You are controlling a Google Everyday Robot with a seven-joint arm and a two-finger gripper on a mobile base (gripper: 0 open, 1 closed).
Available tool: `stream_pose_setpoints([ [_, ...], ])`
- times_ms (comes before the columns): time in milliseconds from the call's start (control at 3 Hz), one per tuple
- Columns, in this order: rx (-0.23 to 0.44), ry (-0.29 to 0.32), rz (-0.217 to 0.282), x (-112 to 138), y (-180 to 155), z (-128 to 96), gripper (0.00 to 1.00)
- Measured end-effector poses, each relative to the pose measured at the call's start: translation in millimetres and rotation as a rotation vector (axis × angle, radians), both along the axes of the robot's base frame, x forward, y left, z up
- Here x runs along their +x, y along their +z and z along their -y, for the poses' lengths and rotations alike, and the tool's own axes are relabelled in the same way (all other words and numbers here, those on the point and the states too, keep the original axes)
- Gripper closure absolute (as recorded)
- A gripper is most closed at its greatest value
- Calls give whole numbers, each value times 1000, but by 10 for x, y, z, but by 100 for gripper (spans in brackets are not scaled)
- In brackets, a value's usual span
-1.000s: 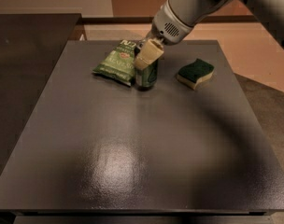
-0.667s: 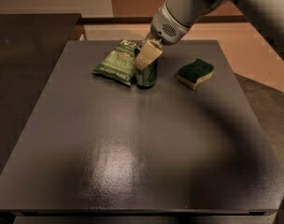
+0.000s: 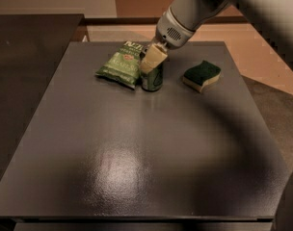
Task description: Move green can near green jalapeno chip bag
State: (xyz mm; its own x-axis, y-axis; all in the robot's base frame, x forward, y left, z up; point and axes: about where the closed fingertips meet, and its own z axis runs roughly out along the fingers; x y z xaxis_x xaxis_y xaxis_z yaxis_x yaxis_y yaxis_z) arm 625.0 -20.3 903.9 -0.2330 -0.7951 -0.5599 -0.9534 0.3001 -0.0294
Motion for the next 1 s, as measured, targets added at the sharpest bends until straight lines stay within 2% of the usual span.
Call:
stream_pose_setpoints([
  [333,0,3,-2,-1,-15,-17,13],
  [667,-1,6,-4,-2,-28,-33,0],
  [1000,-1,6,-5,-2,-29,-33,0],
])
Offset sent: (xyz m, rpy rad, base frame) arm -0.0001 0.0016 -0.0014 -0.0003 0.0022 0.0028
